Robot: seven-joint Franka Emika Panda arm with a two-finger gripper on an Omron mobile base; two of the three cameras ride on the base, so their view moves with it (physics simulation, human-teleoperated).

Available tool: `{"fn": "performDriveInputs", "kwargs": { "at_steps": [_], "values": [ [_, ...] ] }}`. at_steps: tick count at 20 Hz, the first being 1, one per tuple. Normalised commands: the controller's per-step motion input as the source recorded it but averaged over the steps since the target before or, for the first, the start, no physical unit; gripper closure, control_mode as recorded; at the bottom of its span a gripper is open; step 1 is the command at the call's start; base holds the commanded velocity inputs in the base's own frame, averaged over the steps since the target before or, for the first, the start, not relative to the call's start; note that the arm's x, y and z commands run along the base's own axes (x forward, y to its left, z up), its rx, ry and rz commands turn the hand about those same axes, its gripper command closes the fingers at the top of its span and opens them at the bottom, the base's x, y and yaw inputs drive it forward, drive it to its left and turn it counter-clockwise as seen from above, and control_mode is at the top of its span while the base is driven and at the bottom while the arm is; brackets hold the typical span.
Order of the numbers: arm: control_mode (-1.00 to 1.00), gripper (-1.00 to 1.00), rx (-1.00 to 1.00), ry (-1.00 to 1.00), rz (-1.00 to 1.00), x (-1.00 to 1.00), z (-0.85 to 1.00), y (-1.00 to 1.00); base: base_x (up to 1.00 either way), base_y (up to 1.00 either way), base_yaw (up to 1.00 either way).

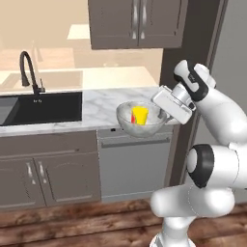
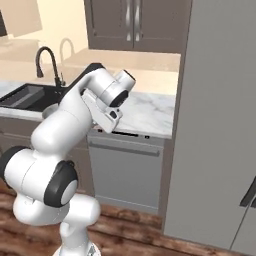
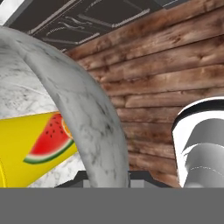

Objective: Place the cup inside the bowl on the dining table and move the bowl to any counter.

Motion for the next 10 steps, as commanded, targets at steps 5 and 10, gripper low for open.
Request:
{"fn": "performDriveInputs", "kwargs": {
  "at_steps": [5, 10],
  "values": [
    [1.00, 1.00, 0.00, 0.00, 0.00, 0.00, 0.00, 0.00, 0.43, 0.02, -0.02],
    [1.00, 1.00, 0.00, 0.00, 0.00, 0.00, 0.00, 0.00, 0.49, 0.00, -0.02]
  ]
}}
